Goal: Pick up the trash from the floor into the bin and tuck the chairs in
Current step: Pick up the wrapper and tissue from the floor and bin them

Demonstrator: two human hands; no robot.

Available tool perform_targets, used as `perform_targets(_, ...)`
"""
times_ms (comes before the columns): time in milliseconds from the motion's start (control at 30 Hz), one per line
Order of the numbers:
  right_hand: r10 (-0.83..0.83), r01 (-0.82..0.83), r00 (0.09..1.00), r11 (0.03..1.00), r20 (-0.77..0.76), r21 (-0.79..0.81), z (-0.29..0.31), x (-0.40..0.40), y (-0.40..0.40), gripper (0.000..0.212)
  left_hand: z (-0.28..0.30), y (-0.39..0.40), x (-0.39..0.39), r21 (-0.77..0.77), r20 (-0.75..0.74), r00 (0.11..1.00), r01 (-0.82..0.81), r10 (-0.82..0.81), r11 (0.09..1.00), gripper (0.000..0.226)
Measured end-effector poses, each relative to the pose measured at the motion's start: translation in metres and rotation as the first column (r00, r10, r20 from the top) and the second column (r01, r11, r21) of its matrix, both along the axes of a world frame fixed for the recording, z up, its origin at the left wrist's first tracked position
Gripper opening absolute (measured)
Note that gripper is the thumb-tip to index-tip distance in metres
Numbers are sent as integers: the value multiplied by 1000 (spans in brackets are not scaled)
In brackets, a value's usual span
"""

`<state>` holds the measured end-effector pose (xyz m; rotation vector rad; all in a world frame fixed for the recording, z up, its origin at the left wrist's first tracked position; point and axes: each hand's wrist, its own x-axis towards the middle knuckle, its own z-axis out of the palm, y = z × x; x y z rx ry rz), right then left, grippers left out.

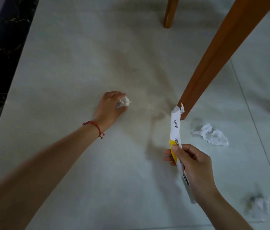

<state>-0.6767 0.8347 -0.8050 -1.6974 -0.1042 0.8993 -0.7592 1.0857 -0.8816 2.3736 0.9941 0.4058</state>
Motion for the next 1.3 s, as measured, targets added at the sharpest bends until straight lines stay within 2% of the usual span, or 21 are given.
perform_targets(100, 1, -1, 1000, 1000, 7, -5, 0, 0, -1, 13, 4, -8, 1, 41, 57, 998, 24, -26, 999, 16)
perform_targets(167, -2, 2, 1000, 1000, 7, -7, -1, 0, 0, 13, 9, -16, 0, 18, 110, 994, 24, -26, 1000, 13)
perform_targets(267, -9, 9, 1000, 1000, -24, 5, -2, -1, 3, 13, 18, -33, -4, -213, 190, 973, -89, 131, 973, 19)
perform_targets(333, -10, 11, 998, 1000, -55, 16, -3, 0, 4, 14, 23, -48, -6, -431, 188, 932, -206, 311, 878, 22)
perform_targets(433, -7, 9, 996, 1000, -93, 23, -6, 2, 8, 18, 29, -74, -10, -762, 208, 836, -186, 507, 620, 21)
perform_targets(533, -9, 13, 992, 999, -123, 30, -9, 4, 15, 19, 35, -95, -18, -894, 137, 785, -165, 604, 417, 15)
perform_targets(633, -11, 16, 989, 999, -148, 33, -10, 4, 20, 14, 42, -102, -25, -918, 97, 762, -181, 640, 354, 26)
perform_targets(867, -54, 58, 977, 998, -206, 17, 4, -19, 11, 14, 58, -121, -51, -929, 35, 689, -245, 724, 278, 14)
perform_targets(1033, -38, 33, 982, 999, -188, -31, 26, -28, -7, 14, 81, -139, -71, -946, 41, 645, -220, 763, 237, 19)
perform_targets(1300, 44, -56, 988, 996, -149, -76, 89, -41, -21, 14, 139, -164, -88, -949, -24, 624, -261, 781, 179, 12)
